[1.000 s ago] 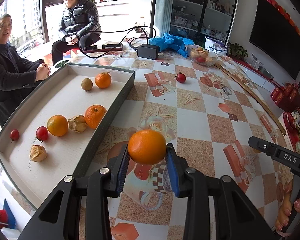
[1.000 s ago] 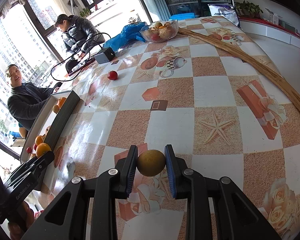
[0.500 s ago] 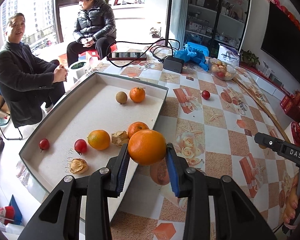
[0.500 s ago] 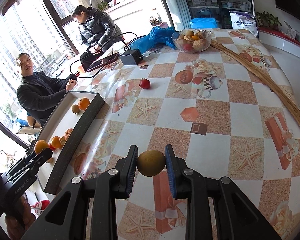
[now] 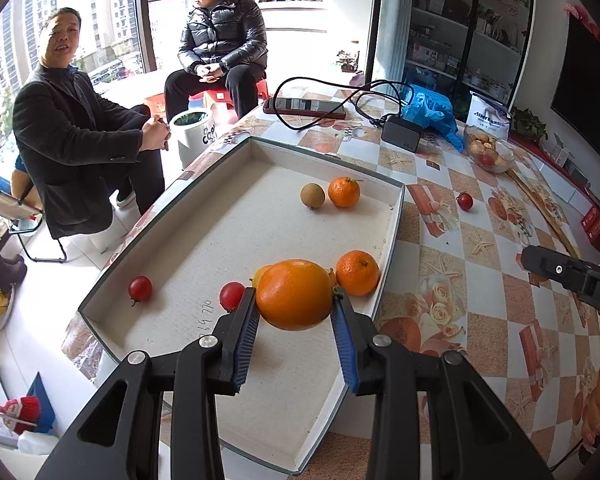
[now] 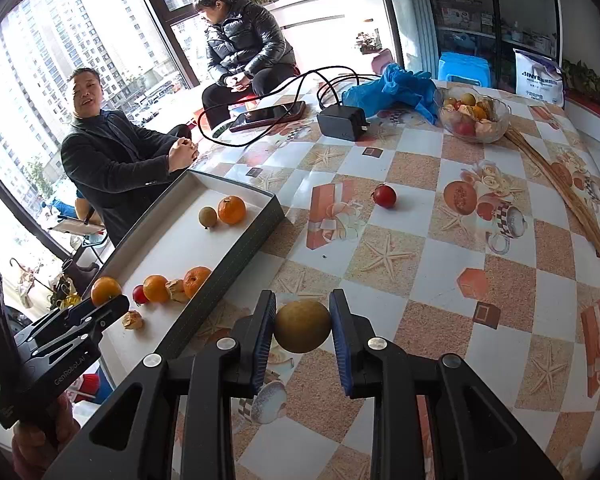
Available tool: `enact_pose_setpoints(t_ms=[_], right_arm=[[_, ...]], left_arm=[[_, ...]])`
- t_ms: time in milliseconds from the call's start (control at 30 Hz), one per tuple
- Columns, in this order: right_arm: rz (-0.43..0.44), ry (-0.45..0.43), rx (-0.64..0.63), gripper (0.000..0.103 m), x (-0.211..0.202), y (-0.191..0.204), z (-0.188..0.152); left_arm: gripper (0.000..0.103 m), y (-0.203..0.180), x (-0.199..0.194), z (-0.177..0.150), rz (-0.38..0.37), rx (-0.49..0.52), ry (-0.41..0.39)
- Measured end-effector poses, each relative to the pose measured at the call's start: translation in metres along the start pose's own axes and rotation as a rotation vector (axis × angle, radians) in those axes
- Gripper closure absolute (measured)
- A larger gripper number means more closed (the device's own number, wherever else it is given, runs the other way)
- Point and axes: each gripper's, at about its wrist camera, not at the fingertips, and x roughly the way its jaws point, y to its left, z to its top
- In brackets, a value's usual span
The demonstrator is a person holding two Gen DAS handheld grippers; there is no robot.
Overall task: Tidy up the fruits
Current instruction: 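Carry the orange with the left tool while the right tool carries the yellow fruit over the tray, then lower and open the left tool on the orange while the right tool releases the yellow fruit in the tray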
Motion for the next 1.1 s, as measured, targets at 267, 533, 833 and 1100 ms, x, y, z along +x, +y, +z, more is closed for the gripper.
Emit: enact_pose_setpoints(t_ms=[267,533,833,1100], right_arm=[[0.023,0.020,-0.033,0.074,0.012,0.019,0.005],[0.036,0.031,-0.060,0.074,0.018,0.033,0.007],[0.046,0.040,-0.080,0.074,0.023,0.043,0.010],[0.065,0.049,-0.104,0.074,0.030,0.057,0.013]], left_arm=[[0.063,0.012,0.004,0.000,0.016,-0.017,0.008],[0.063,0.016,0.007,0.000,0.020,-0.024,0.015],[0.063,0.021,0.010,0.000,0.031,-0.030,0.020],[0.063,0.028,0.014,0.001,0.044,-0.046,0.027]])
